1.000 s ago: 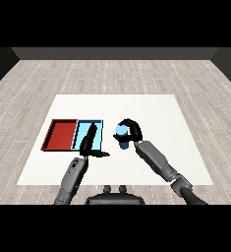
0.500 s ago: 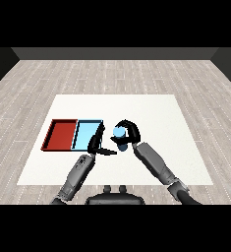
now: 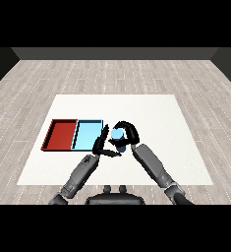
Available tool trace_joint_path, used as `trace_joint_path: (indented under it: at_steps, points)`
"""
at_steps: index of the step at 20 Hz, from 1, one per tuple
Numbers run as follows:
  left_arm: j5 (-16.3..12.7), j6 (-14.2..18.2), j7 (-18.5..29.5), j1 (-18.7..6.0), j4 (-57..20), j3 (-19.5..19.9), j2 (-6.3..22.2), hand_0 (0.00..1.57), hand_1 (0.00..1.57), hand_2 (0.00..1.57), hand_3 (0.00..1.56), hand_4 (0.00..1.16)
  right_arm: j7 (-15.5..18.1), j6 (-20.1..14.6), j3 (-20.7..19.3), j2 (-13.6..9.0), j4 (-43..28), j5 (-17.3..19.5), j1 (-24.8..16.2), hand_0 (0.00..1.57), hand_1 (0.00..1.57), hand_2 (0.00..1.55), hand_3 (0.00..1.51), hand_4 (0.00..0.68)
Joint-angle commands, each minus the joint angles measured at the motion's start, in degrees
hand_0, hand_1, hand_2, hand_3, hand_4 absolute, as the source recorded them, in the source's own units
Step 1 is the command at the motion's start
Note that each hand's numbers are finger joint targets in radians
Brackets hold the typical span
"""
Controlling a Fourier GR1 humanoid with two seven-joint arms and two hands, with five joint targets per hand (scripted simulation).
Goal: Pick the blue can and put it in the blue box
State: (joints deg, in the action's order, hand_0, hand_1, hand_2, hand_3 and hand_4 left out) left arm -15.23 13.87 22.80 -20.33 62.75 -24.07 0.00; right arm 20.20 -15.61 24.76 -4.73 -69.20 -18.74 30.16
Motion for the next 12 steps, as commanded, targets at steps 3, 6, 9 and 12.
trace_joint_path:
  at_steps: [3,6,9,12]
  points:
    - [-1.39,-0.77,1.43,-1.23,-3.11,-0.17,0.0,0.0,0.0,0.0,0.0,0.0,-1.79,-1.4,-0.37,4.55,1.16,2.4,2.61,1.4,1.4,1.44,1.41,0.666]
    - [-3.91,1.26,1.72,-3.69,-3.95,-2.01,0.0,0.0,0.0,0.0,0.0,0.0,-4.24,1.71,-2.92,3.94,-4.12,6.99,-0.81,1.4,1.4,1.43,1.4,0.657]
    - [-0.77,-1.98,1.72,-1.04,-3.54,0.29,0.0,0.0,0.0,0.0,0.0,0.0,-2.13,1.3,-2.44,4.66,-0.74,6.08,0.07,1.41,1.41,1.43,1.39,0.646]
    - [-2.98,-1.08,2.21,-5.1,-7.08,0.39,0.0,0.0,0.0,0.0,0.0,0.0,0.26,0.49,1.55,4.68,0.88,6.13,-1.76,1.42,1.42,1.43,1.39,0.651]
